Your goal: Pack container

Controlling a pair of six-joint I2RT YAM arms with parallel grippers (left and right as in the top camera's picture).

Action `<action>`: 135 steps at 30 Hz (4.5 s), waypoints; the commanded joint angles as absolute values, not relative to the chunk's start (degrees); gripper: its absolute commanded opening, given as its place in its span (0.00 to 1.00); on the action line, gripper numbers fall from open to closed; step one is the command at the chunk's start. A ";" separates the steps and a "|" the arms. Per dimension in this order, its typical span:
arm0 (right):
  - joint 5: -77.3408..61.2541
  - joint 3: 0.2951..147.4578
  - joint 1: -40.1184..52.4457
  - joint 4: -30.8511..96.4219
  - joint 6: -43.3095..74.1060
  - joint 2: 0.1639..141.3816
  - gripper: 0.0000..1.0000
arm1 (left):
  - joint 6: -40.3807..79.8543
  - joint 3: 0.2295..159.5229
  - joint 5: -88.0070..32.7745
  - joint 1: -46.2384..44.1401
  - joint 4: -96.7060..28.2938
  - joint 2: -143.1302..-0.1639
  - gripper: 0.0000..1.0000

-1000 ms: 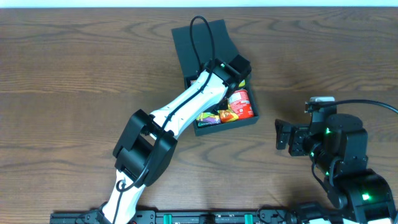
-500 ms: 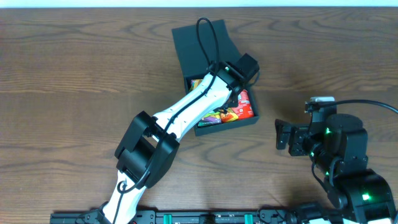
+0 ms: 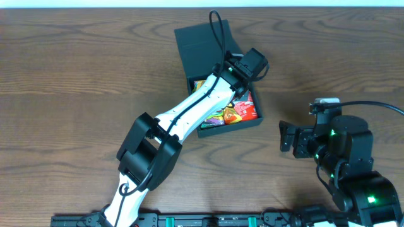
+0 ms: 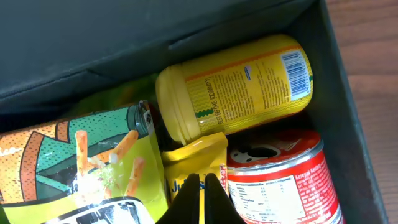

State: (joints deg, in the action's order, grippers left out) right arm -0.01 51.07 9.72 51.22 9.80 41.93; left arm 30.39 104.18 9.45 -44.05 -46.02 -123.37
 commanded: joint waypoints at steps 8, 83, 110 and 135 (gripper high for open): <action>0.19 51.68 9.30 51.27 9.13 41.95 0.99 | 21.80 104.64 10.70 -43.46 -42.11 -125.36 0.06; 0.19 51.68 9.30 51.27 9.13 41.95 0.99 | 22.61 111.46 30.46 -43.24 -66.67 -105.56 0.06; 0.19 51.68 9.30 51.27 9.13 41.95 0.99 | 15.31 55.40 1.19 -18.17 -59.40 -47.13 0.58; 0.19 51.68 9.30 51.27 9.13 41.95 0.99 | 8.80 26.28 8.45 -8.12 -39.83 -24.36 0.95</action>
